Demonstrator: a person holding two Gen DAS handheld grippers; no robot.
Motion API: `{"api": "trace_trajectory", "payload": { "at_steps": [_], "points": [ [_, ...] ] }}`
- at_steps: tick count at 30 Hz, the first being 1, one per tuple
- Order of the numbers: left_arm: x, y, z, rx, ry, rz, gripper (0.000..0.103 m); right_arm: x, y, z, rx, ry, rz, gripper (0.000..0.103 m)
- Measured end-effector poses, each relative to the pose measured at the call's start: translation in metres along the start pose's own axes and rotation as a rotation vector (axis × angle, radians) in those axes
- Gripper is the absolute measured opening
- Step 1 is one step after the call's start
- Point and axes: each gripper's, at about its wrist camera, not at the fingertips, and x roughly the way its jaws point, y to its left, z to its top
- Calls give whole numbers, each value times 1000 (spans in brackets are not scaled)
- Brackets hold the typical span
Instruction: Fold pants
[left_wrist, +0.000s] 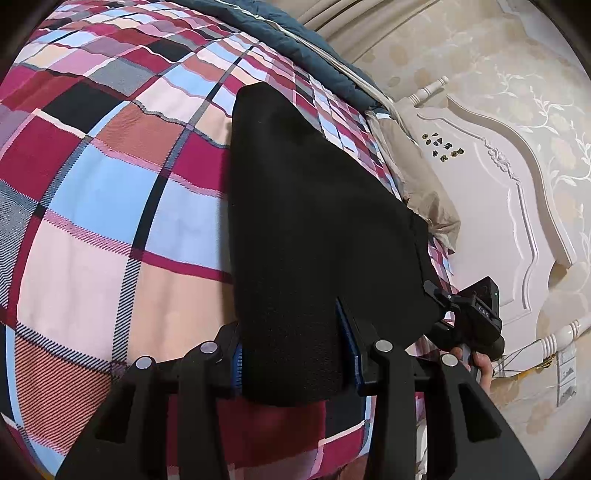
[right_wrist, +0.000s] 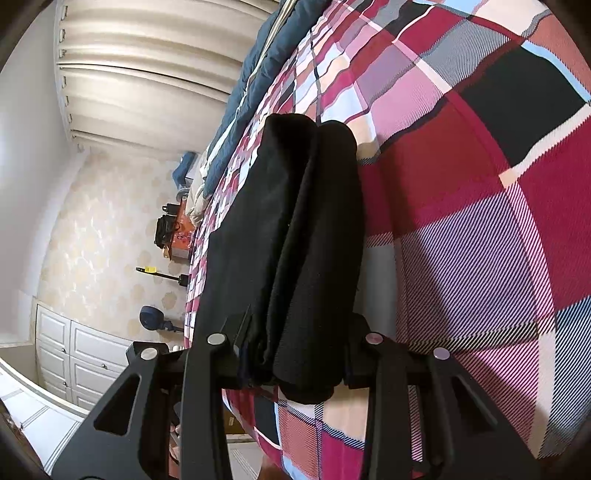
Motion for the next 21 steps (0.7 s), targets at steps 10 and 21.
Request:
{"api": "trace_trajectory", "payload": {
  "at_steps": [10,21],
  "points": [
    [0,0,-1,-6,-1,-2,41,0,-1,-2,-5,-4,-5,34],
    [0,11,-7,-35,-32,-25,79,-8,-9,-11,26,-21,89,62]
  ]
}}
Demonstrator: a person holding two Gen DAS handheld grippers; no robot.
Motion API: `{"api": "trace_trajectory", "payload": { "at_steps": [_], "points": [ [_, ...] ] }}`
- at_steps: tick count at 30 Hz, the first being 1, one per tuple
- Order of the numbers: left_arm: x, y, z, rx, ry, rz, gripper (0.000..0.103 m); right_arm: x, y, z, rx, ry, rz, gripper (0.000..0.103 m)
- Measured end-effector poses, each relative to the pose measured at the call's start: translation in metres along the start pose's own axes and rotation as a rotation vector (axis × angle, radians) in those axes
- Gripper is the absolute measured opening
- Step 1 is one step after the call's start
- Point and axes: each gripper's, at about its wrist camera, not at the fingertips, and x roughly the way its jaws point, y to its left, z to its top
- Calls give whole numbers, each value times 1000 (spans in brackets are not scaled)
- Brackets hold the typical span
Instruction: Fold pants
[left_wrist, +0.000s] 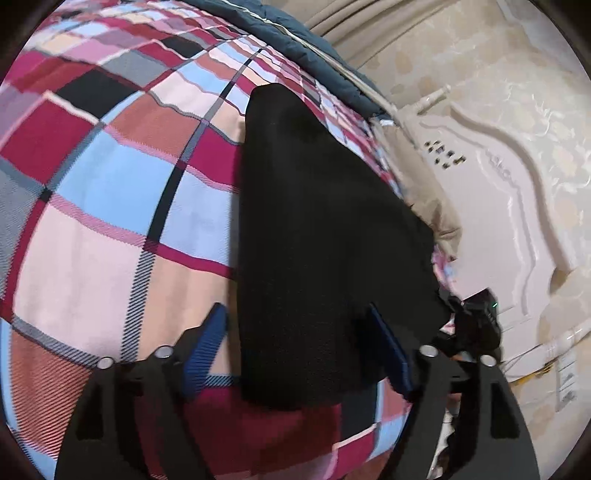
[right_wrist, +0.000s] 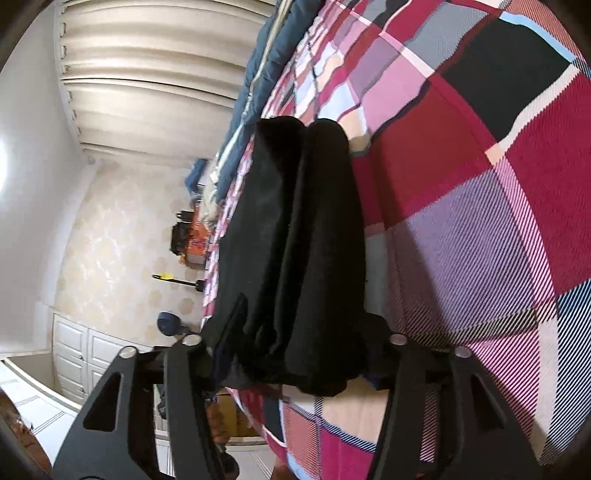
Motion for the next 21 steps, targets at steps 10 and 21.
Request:
{"api": "trace_trajectory", "payload": {
  "at_steps": [10,21],
  "points": [
    [6,-5,-5,71,-17,-29,88,-17,1,-16,-13,-52,32,71],
    [4,-18,-16,130,-32,92,88,-47,-5,-46,18,-106,42,72]
  ]
}}
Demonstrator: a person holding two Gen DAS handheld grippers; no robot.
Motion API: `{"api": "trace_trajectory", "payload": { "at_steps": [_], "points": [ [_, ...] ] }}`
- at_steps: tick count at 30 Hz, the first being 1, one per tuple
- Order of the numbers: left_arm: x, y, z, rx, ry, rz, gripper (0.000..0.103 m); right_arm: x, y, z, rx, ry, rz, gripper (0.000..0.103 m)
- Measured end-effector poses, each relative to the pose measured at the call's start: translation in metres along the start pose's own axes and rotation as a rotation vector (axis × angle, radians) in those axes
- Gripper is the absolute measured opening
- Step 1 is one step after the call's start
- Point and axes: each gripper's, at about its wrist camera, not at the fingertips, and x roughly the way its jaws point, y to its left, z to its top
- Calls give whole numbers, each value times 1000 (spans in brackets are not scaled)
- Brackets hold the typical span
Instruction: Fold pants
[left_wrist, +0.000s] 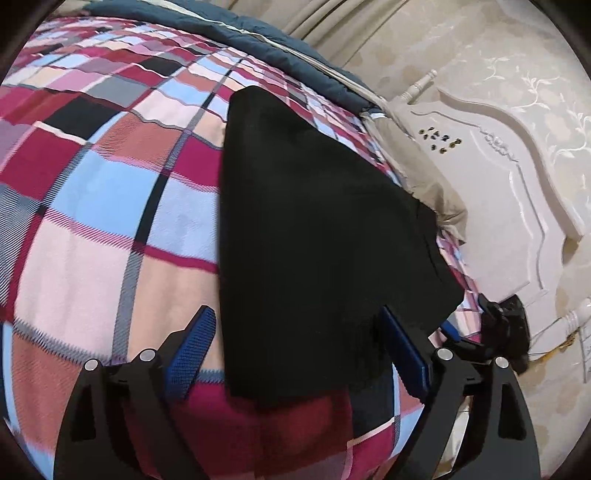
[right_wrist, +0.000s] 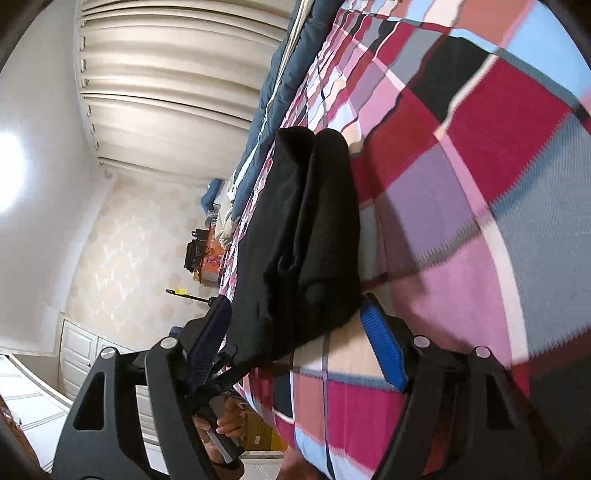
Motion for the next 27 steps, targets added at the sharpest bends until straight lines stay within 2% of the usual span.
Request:
{"api": "trace_trajectory", "payload": {
  "at_steps": [6,9,11,15,21,24,27],
  "points": [
    [-19,-15,-19,-11,-43,143,88,-15,-2,-21,7,-21,-30,72],
    [-27,-28,-32,34,-61,248,88,-17,5,-31,-30,-26,-97,73],
    [-32,-38,-44,75,-76,320,88,-16,14,-40,-82,-27,-171,78],
    [-40,-48,-58,102,-103,378,88,-6,35,-58,-181,-51,-334,89],
    [-54,-58,-68,101,-154,438,88,18,69,-90,-379,-90,-630,89],
    [-59,-65,-72,127,-177,477,88,30,82,-103,-483,-94,-712,89],
    [-61,-71,-76,159,-193,506,88,36,89,-112,-536,-98,-742,90]
  ]
}}
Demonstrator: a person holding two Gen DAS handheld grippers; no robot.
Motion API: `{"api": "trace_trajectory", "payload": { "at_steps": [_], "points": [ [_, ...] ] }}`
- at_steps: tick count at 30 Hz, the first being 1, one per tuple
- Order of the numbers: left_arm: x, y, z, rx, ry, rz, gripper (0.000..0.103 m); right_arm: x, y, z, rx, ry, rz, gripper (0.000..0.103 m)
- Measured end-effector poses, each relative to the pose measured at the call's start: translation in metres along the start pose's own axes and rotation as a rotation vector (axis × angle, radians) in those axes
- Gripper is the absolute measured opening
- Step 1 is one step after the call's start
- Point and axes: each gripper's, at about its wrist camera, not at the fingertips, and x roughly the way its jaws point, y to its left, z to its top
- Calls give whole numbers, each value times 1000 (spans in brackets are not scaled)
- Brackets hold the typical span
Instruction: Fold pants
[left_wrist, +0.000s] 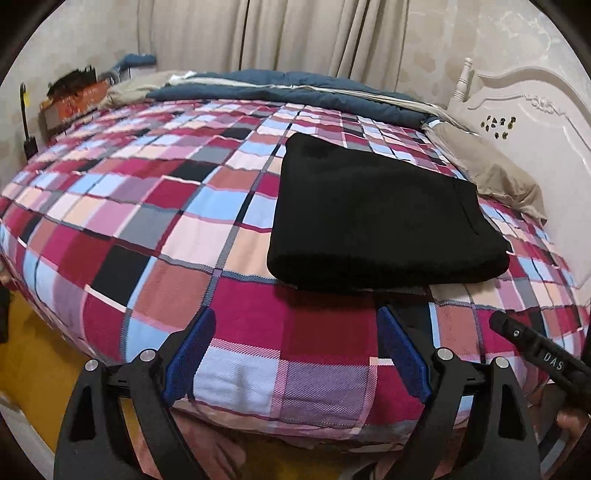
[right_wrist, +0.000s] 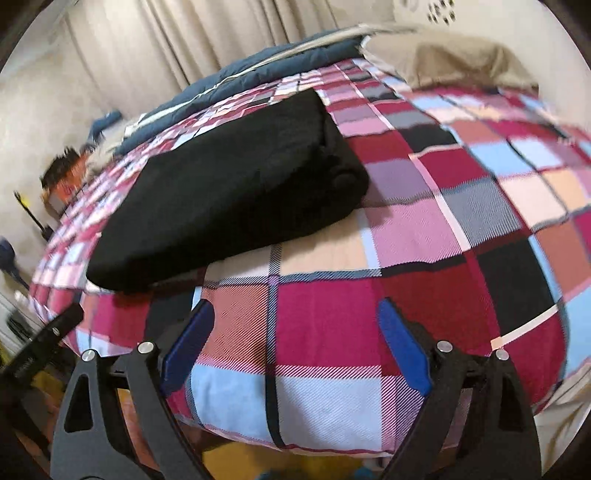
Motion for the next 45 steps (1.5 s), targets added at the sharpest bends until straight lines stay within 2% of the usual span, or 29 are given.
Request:
{"api": "trace_trajectory", "payload": {
  "at_steps": [5,10,14,28,45],
  "points": [
    [-4,-5,-4,22,-13,9,88,-5,13,-4,-47,-6,-12,90],
    [-6,-6,-6,16,-9,2,88,-10,17,-7,-41,-3,-3,90],
    [-11,-13,-7,54,-35,30,88,-11,17,-8,-35,-6,2,90],
    [-18,-22,-4,71,-62,10,88,-18,15,-10,-24,-11,4,90],
    [-11,-22,-4,69,-48,48,88,-15,17,-16,-17,2,3,92]
  ]
}}
